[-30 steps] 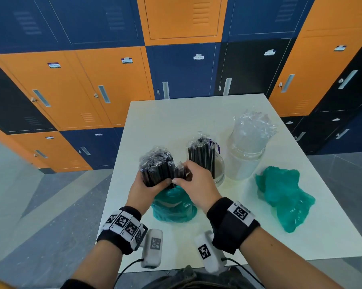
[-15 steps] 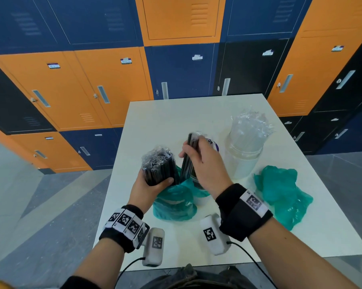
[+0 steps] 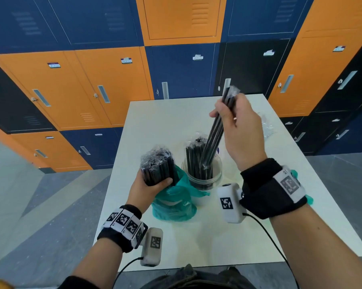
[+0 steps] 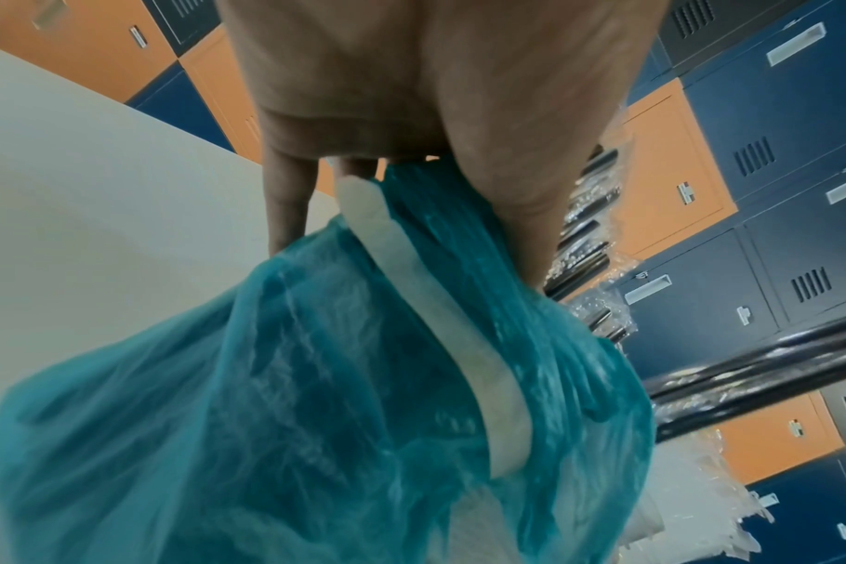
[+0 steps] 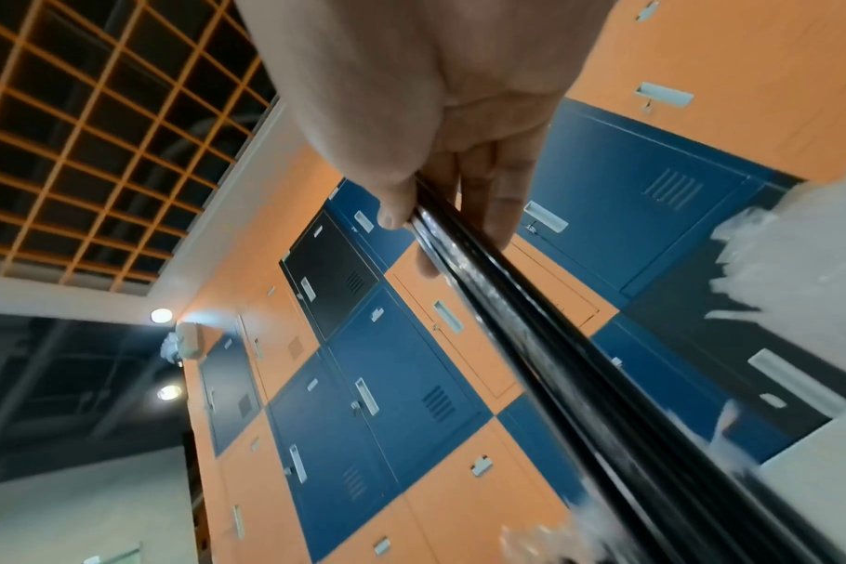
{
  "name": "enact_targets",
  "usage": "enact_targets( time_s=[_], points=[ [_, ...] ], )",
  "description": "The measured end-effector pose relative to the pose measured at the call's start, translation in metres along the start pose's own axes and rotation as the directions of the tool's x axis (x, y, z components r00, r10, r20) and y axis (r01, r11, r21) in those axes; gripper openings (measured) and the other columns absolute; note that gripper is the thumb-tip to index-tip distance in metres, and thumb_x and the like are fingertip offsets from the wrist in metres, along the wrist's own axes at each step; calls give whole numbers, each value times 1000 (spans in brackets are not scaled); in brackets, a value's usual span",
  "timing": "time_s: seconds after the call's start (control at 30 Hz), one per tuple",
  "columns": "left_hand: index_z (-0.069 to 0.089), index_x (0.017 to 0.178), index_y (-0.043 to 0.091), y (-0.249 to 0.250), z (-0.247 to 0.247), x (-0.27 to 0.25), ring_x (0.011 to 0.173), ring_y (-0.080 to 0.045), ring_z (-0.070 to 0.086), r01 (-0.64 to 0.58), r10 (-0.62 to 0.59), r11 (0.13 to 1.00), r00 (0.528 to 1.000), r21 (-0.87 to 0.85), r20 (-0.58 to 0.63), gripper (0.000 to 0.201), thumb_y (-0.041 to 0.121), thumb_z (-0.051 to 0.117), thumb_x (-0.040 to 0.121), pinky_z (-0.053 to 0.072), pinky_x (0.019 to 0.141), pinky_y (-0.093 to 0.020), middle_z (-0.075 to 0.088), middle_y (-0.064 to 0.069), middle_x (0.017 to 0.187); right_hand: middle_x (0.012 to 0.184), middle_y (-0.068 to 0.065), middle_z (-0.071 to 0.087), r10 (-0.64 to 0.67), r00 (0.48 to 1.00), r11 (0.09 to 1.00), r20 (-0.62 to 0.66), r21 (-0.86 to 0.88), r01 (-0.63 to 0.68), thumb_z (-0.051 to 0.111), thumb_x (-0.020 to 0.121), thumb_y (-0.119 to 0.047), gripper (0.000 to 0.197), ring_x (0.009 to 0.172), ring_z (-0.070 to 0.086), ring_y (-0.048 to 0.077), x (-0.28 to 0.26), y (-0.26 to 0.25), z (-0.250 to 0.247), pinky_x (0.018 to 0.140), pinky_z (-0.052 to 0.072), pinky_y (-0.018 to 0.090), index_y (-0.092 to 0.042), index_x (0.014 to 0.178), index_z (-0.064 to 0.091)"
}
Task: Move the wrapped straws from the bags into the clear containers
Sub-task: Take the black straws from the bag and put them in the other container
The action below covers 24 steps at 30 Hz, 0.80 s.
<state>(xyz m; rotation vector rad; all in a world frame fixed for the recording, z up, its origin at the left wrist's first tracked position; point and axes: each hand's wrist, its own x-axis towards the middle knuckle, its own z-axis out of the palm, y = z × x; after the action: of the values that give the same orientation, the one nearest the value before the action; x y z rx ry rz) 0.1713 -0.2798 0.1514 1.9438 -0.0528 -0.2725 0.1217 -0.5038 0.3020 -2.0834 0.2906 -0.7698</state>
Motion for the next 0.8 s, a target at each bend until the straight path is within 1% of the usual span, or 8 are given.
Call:
enact_targets(
  time_s=[0.1, 0.27, 0.33, 0.4, 0.5, 0.6, 0.67, 0.8],
  points=[
    [50, 124, 23, 0, 0, 1, 99, -11, 60, 14, -14, 1000, 1000, -5, 6, 69, 35, 87, 68, 45, 76, -21, 64, 10, 110, 92, -13, 69, 59, 990, 986, 125, -163, -38, 46, 99, -42, 24, 87, 64, 13, -8, 24, 9, 76, 51, 35, -20, 106, 53],
    [49, 121, 26, 1, 0, 1, 95, -7, 59, 18, -18, 1000, 1000, 0, 4, 65, 36, 87, 68, 43, 71, -15, 62, 14, 104, 101, 2, 46, 225, 951, 942, 213, -295, -157, 58, 93, -42, 37, 92, 48, 18, -31, 80, 34, 87, 41, 28, -7, 105, 64],
    [50, 122, 26, 1, -1, 1, 96, -7, 59, 17, -17, 1000, 1000, -5, 7, 67, 36, 87, 68, 44, 72, -16, 62, 14, 106, 97, 3, 48, 242, 946, 895, 215, -427, -132, 58, 91, -47, 41, 98, 43, 23, -39, 94, 40, 87, 38, 32, -8, 105, 65],
    [50, 123, 26, 0, -1, 2, 98, -7, 60, 17, -17, 1000, 1000, -10, 11, 68, 37, 87, 67, 46, 74, -18, 63, 14, 107, 80, -2, 51, 257, 939, 863, 228, -492, -117, 58, 90, -49, 35, 89, 50, 26, -42, 99, 43, 81, 41, 36, -14, 91, 60],
    [51, 125, 25, 0, -1, 2, 100, -8, 61, 12, -12, 1000, 1000, -7, 9, 70, 38, 87, 66, 46, 76, -20, 64, 14, 108, 64, -7, 49, 256, 940, 868, 227, -481, -120, 63, 88, -46, 33, 73, 55, 24, -44, 100, 47, 77, 46, 40, -19, 77, 47],
    [50, 125, 24, 0, 0, 3, 99, -8, 60, 10, -10, 1000, 1000, -4, 16, 70, 38, 87, 67, 45, 73, -16, 63, 13, 109, 74, -4, 61, 264, 946, 871, 189, -469, -149, 67, 84, -44, 29, 80, 57, 22, -44, 101, 53, 82, 40, 36, -21, 98, 55],
    [50, 125, 24, 0, 0, 3, 99, -7, 60, 7, -7, 1000, 1000, -6, 19, 70, 37, 87, 67, 44, 72, -14, 63, 13, 109, 75, -8, 62, 268, 950, 895, 159, -405, -184, 72, 81, -37, 39, 82, 57, 18, -46, 100, 54, 83, 35, 33, -23, 111, 50],
    [51, 126, 25, -2, -1, 4, 101, -8, 61, 13, -12, 1000, 1000, -20, 22, 71, 37, 87, 67, 45, 75, -17, 64, 13, 110, 70, -10, 61, 270, 953, 916, 140, -343, -209, 76, 78, -23, 43, 79, 60, 16, -51, 95, 54, 81, 35, 32, -25, 99, 38]
  ],
)
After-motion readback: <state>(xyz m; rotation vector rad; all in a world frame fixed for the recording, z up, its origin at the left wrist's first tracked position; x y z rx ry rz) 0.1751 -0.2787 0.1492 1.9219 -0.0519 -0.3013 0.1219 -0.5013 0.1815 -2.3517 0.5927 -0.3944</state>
